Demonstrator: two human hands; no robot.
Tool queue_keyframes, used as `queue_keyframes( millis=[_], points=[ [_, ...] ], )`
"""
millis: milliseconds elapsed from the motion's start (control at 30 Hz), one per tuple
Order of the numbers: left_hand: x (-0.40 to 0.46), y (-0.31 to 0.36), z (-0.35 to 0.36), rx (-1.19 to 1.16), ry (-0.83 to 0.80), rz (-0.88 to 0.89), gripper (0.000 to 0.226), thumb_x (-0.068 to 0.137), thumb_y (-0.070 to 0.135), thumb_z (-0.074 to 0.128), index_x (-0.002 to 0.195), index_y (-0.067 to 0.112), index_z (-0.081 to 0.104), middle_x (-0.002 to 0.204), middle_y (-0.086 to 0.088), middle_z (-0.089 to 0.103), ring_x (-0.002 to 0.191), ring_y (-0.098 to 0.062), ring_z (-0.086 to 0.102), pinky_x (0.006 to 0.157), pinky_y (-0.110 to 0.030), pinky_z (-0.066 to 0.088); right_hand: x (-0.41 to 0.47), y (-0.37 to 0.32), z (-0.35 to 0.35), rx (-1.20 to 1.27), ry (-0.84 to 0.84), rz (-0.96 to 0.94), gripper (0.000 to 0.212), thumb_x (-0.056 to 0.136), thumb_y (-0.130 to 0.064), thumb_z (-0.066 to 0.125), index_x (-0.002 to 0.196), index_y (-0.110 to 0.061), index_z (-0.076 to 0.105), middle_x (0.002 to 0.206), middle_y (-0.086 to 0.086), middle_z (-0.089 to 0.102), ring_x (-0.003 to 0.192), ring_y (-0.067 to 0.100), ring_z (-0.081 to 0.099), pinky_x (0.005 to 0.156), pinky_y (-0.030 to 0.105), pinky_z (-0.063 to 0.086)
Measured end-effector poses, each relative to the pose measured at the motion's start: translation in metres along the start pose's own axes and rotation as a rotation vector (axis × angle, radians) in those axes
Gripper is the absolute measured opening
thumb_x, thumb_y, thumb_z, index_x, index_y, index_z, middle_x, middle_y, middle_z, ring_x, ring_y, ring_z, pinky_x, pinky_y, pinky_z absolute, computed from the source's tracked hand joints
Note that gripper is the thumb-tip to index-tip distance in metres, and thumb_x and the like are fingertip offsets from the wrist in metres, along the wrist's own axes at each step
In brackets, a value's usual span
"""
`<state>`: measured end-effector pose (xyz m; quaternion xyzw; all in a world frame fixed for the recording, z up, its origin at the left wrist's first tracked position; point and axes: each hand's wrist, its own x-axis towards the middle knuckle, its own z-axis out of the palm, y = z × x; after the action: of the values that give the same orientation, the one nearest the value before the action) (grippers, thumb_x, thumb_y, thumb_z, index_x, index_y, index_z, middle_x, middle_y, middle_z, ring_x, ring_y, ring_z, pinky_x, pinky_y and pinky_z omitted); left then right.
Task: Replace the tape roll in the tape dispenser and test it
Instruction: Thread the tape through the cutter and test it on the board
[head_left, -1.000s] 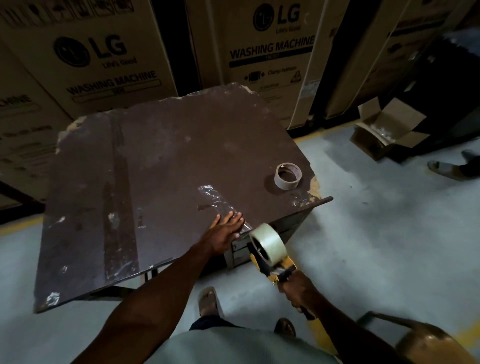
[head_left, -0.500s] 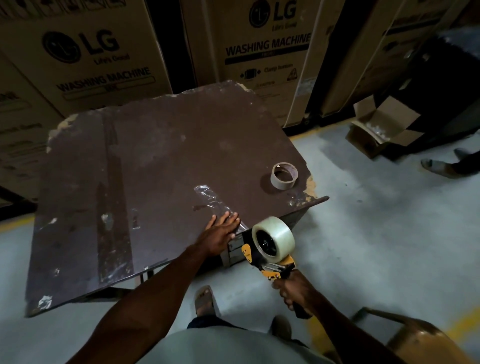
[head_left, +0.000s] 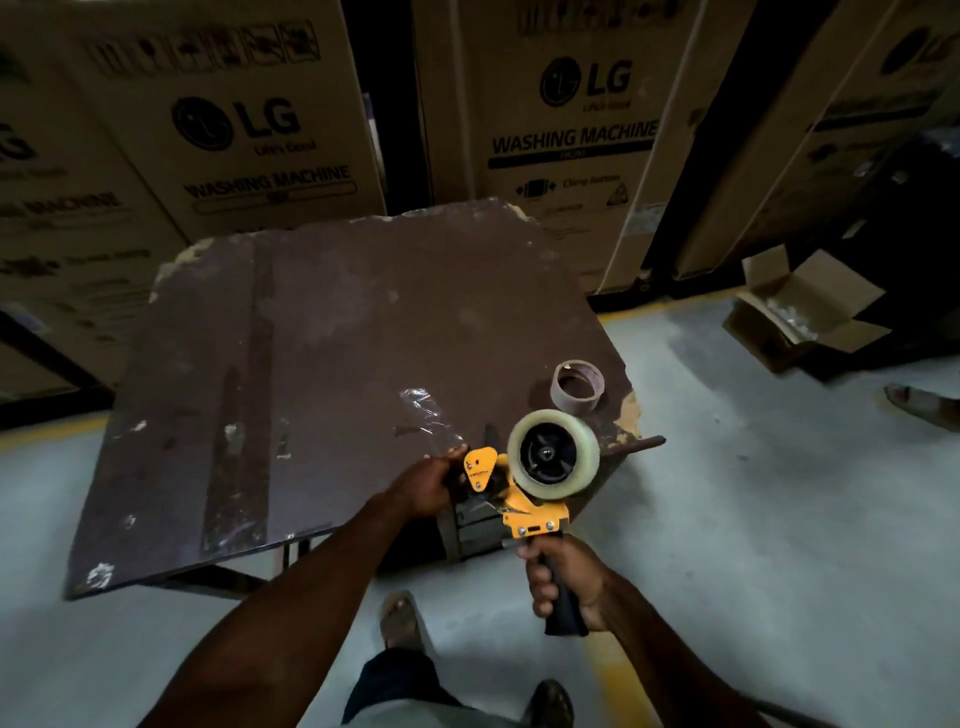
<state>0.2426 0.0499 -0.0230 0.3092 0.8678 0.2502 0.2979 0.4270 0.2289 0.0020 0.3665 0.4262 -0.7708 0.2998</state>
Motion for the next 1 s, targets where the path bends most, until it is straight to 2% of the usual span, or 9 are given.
queue_keyframes(
  millis=[100,267,367,500,600,667,800,900,1000],
  points=[
    [0.004,-0.015,-0.008,-0.264,0.092,-0.072,0.027,0.096,0.026,0.052,0.106,0.044,0.069,0.108,0.006,0.074,0.100,-0.015,0.069,0.093,-0.035,0.053,0.011,-0.022,0.016,0.060,-0.060,-0.001,0.020,0.079,-0.013,0.058,0.066,-0.020,0.044,0.055,-0.002,0.027,0.040,0.013,0.026,0.044,0.025,0.025],
    [0.014,-0.041,-0.041,-0.514,0.193,-0.128,0.026,0.098,0.014,0.051,0.116,0.018,0.071,0.117,-0.004,0.070,0.100,-0.011,0.061,0.093,-0.027,0.046,0.041,-0.065,0.055,0.128,-0.107,-0.038,0.017,0.078,-0.016,0.058,0.065,-0.020,0.048,0.048,-0.005,0.032,0.035,0.010,0.030,0.041,0.021,0.029],
    [0.014,-0.060,-0.067,-0.587,0.331,-0.170,0.029,0.098,0.003,0.049,0.122,0.007,0.065,0.120,-0.001,0.065,0.106,-0.011,0.060,0.083,-0.007,0.042,0.063,-0.092,0.083,0.111,-0.140,-0.057,0.025,0.076,-0.021,0.058,0.057,-0.019,0.042,0.045,-0.005,0.032,0.033,0.010,0.031,0.040,0.022,0.030],
    [0.009,-0.081,-0.102,-0.609,0.443,-0.133,0.039,0.095,0.003,0.055,0.133,0.008,0.056,0.131,-0.002,0.061,0.118,-0.014,0.059,0.100,-0.021,0.044,0.085,-0.121,0.112,0.191,-0.236,-0.066,0.026,0.083,-0.020,0.053,0.059,-0.017,0.042,0.044,-0.005,0.035,0.033,0.010,0.034,0.038,0.023,0.034],
    [0.008,-0.083,-0.126,-0.671,0.455,-0.073,0.054,0.090,0.008,0.066,0.140,0.012,0.048,0.135,0.003,0.056,0.121,-0.010,0.056,0.101,-0.025,0.044,0.097,-0.140,0.127,0.258,-0.296,-0.043,0.024,0.089,-0.019,0.044,0.065,-0.018,0.041,0.046,-0.007,0.036,0.032,0.009,0.034,0.038,0.022,0.034],
    [0.010,-0.079,-0.140,-0.688,0.470,-0.036,0.059,0.085,0.015,0.073,0.140,0.015,0.050,0.133,0.005,0.056,0.121,-0.006,0.054,0.101,-0.025,0.043,0.103,-0.150,0.134,0.279,-0.343,-0.035,0.023,0.086,-0.017,0.053,0.066,-0.019,0.041,0.046,-0.007,0.037,0.032,0.009,0.035,0.039,0.021,0.034],
    [0.018,-0.075,-0.165,-0.644,0.632,-0.021,0.036,0.086,0.018,0.071,0.122,0.015,0.066,0.134,0.003,0.060,0.123,-0.004,0.053,0.101,-0.028,0.046,0.111,-0.168,0.141,0.294,-0.455,-0.028,0.036,0.066,-0.013,0.078,0.065,-0.018,0.043,0.045,-0.006,0.039,0.033,0.010,0.037,0.041,0.022,0.035],
    [0.024,-0.074,-0.183,-0.567,0.753,0.002,0.015,0.088,0.017,0.069,0.101,0.014,0.075,0.125,0.004,0.065,0.116,-0.008,0.062,0.097,-0.030,0.051,0.110,-0.182,0.140,0.265,-0.505,-0.012,0.035,0.065,-0.014,0.081,0.064,-0.018,0.046,0.045,-0.007,0.039,0.033,0.008,0.038,0.040,0.021,0.035],
    [0.031,-0.067,-0.193,-0.579,0.729,0.023,0.012,0.089,0.015,0.067,0.097,0.013,0.075,0.127,0.002,0.065,0.114,-0.007,0.063,0.096,-0.034,0.052,0.110,-0.194,0.131,0.223,-0.559,0.004,0.033,0.069,-0.014,0.079,0.066,-0.017,0.047,0.046,-0.007,0.039,0.033,0.008,0.039,0.041,0.021,0.034]
  ],
)
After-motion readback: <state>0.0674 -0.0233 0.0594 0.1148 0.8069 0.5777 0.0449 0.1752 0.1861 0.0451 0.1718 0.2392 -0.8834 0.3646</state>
